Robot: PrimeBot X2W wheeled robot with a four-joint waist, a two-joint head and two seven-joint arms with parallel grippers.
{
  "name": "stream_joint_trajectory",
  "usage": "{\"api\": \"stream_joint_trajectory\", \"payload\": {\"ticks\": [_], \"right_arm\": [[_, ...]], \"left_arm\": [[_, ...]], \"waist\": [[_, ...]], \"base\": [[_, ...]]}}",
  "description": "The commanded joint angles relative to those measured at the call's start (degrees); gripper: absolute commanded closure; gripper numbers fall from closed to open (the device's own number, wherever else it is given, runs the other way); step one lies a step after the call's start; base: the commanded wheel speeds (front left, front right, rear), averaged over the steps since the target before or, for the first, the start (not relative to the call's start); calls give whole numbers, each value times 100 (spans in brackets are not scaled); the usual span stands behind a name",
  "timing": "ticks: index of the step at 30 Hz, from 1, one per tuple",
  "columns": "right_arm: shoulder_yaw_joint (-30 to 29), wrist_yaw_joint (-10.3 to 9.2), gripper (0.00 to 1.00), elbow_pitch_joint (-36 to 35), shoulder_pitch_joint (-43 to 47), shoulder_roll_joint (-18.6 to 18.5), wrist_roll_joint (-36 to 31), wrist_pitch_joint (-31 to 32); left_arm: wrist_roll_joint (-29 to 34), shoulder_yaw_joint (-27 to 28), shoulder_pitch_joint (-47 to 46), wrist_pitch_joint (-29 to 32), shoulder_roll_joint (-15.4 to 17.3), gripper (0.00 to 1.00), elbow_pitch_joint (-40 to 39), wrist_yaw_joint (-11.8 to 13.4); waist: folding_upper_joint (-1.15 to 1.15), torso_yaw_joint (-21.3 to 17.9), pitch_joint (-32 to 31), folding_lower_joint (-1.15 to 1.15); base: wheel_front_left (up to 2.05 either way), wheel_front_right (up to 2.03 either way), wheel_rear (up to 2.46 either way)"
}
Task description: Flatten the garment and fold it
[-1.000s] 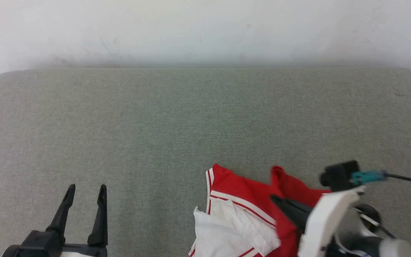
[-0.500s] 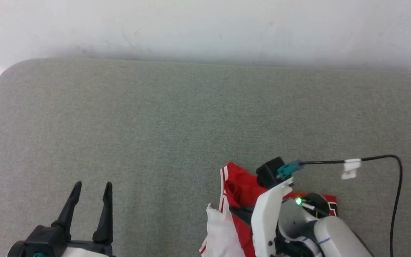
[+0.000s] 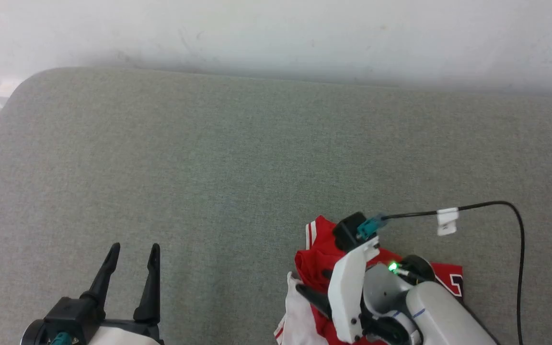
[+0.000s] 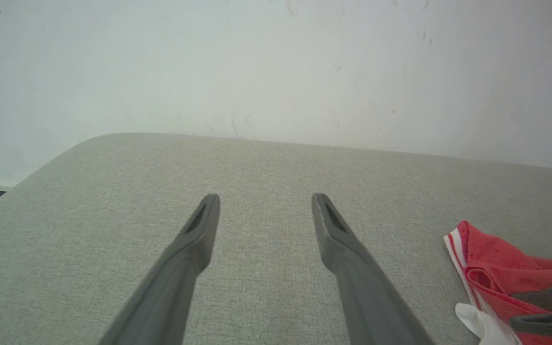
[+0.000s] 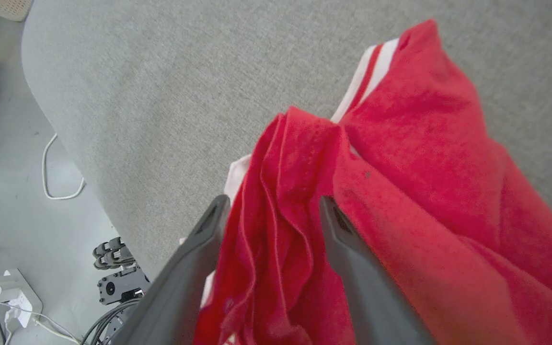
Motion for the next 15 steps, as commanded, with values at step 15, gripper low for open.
{"api": "stream_joint_trajectory", "payload": {"ticks": [15], "right_arm": [[-2796,-4,0,-2515,1678,-17,-955,-355]], "left_arm": [[-19,142,60,-67,107,0,-231,30]], "waist": [[0,-412,91,0]], "base": [[0,0,0]]}}
